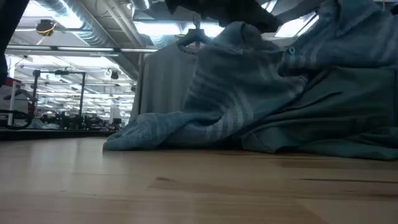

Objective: Unhang clothes
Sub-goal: Remove the polo shirt from the hanger

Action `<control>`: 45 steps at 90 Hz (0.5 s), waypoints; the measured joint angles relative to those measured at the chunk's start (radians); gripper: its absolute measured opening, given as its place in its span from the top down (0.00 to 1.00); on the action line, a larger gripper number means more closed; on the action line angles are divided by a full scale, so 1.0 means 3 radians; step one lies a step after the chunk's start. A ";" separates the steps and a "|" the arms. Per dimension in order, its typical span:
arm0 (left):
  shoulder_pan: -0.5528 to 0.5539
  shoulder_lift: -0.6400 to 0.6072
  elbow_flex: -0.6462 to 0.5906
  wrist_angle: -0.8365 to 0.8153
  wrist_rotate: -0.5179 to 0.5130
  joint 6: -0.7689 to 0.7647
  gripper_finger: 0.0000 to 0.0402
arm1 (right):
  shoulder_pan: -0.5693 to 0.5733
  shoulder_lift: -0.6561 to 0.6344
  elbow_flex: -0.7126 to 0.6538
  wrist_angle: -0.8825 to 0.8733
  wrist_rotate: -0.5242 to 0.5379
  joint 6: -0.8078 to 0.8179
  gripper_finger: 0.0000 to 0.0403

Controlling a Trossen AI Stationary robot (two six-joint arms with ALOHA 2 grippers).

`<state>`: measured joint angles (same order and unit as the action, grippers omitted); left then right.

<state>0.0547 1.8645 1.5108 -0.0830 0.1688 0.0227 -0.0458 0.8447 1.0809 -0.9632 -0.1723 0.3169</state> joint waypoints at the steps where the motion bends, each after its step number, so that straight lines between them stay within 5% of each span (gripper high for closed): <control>1: 0.0001 0.0000 -0.0001 -0.0007 -0.0003 0.0002 0.94 | -0.0001 0.0013 0.0000 -0.0014 0.0021 -0.0007 0.45; 45: 0.0001 0.0006 -0.0005 -0.0047 -0.0017 0.0011 0.94 | -0.0002 0.0139 0.0000 -0.0773 0.0125 0.0166 0.45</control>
<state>0.0551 1.8664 1.5093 -0.0971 0.1637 0.0261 -0.0463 0.8864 1.0809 -1.1950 -0.1349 0.3666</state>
